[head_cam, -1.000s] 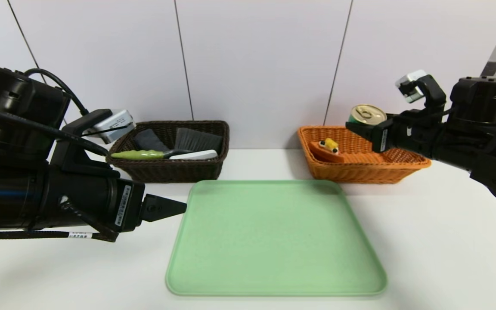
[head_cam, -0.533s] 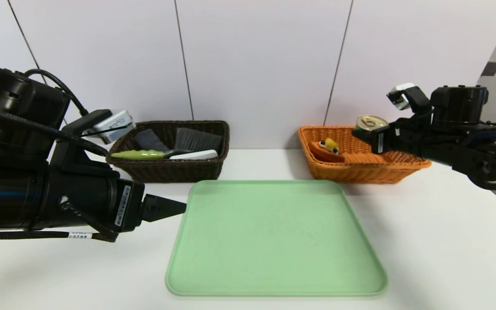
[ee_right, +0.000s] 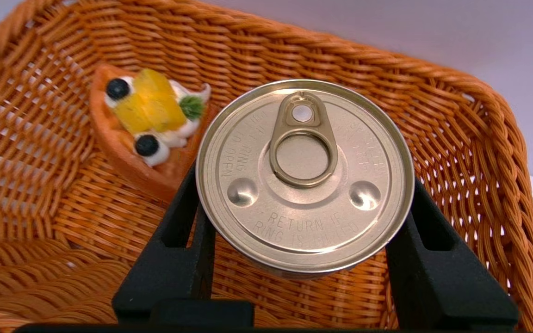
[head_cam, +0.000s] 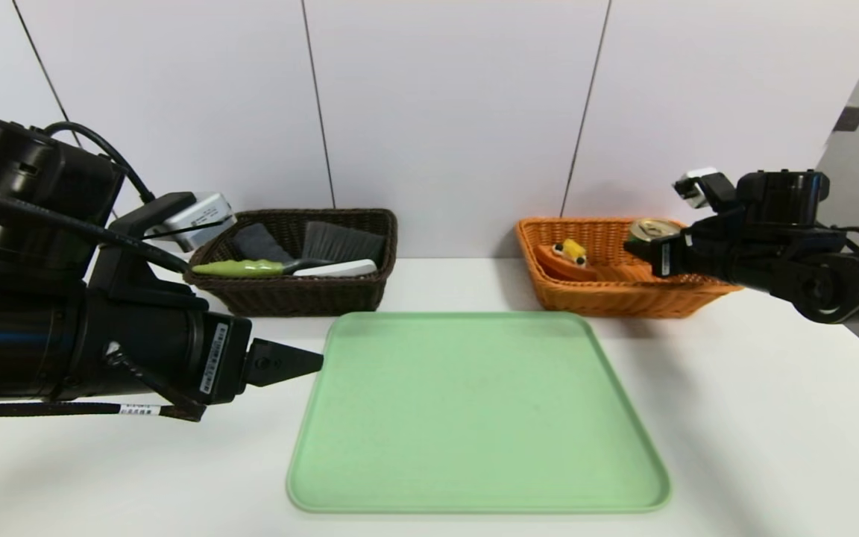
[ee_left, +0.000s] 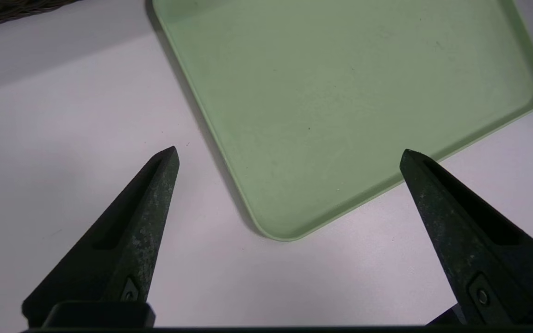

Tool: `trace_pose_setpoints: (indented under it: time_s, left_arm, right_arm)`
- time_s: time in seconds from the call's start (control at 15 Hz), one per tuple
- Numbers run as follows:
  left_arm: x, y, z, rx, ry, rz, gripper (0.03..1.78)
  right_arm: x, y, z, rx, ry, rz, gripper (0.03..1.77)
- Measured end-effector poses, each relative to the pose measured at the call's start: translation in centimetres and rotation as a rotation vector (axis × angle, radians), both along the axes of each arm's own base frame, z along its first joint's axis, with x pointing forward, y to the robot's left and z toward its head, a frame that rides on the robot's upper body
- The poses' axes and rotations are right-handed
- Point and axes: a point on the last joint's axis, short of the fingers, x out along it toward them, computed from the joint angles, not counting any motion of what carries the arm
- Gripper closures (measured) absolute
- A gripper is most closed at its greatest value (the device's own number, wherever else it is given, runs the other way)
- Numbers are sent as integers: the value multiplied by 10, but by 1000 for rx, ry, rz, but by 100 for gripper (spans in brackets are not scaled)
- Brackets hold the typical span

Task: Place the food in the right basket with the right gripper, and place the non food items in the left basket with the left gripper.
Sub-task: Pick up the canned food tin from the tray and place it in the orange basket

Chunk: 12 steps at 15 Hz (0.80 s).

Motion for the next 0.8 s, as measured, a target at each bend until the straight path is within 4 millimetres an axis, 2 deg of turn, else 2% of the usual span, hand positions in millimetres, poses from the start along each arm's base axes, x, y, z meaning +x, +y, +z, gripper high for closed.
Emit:
trace_pose_setpoints:
  time_s: [0.33, 0.6, 0.8]
  left_arm:
    - [1, 0, 0, 1, 1, 2, 12]
    - [1, 0, 0, 1, 2, 5, 12]
    - [4, 1, 8, -15, -36, 22, 12]
  right_arm:
    - [5, -4, 1, 3, 7, -4, 47]
    - [7, -4, 3, 6, 0, -1, 32]
    - [2, -2, 14, 6, 0, 3, 25]
